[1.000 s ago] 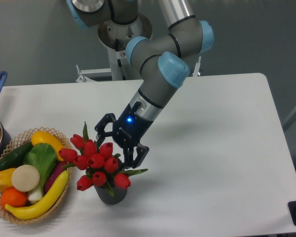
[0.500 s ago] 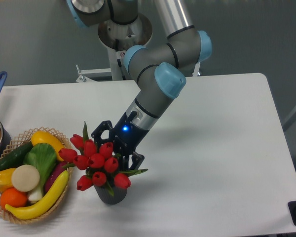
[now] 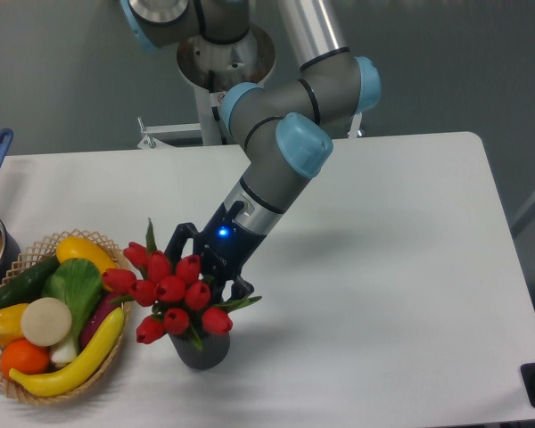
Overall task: Pick up the flowers from the vase
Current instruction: 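Close the gripper around the tulip stems above the vase rim, then lift the gripped tulip bunch up out of the dark vase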
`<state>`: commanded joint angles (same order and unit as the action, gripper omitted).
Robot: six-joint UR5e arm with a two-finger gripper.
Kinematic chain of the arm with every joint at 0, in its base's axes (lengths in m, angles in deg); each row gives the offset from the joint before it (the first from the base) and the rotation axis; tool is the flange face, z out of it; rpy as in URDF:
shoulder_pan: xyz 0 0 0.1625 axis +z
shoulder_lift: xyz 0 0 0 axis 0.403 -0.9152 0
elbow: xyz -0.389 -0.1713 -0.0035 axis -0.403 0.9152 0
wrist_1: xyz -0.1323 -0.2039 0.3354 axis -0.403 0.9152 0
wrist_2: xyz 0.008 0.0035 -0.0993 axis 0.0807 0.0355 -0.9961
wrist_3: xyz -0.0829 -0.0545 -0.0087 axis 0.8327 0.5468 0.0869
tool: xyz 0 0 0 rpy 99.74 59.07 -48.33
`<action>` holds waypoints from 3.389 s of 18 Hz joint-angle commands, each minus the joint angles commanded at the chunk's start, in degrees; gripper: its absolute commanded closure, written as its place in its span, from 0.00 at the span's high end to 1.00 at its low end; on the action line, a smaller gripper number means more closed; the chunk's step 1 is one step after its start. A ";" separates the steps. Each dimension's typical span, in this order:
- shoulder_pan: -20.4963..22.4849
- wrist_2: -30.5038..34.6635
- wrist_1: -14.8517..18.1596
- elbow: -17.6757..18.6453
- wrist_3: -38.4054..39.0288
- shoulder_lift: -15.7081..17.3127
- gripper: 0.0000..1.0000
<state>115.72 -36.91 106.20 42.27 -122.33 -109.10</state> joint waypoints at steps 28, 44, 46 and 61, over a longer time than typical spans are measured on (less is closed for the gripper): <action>4.04 -9.76 -0.09 -5.27 18.27 6.50 0.49; 4.48 -9.93 -0.09 -12.57 26.19 5.98 0.45; 4.74 -10.63 -0.09 -12.83 26.64 5.98 0.44; 9.22 -11.43 -0.09 -15.12 27.43 5.10 0.44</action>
<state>124.94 -48.34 106.11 27.15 -94.90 -104.00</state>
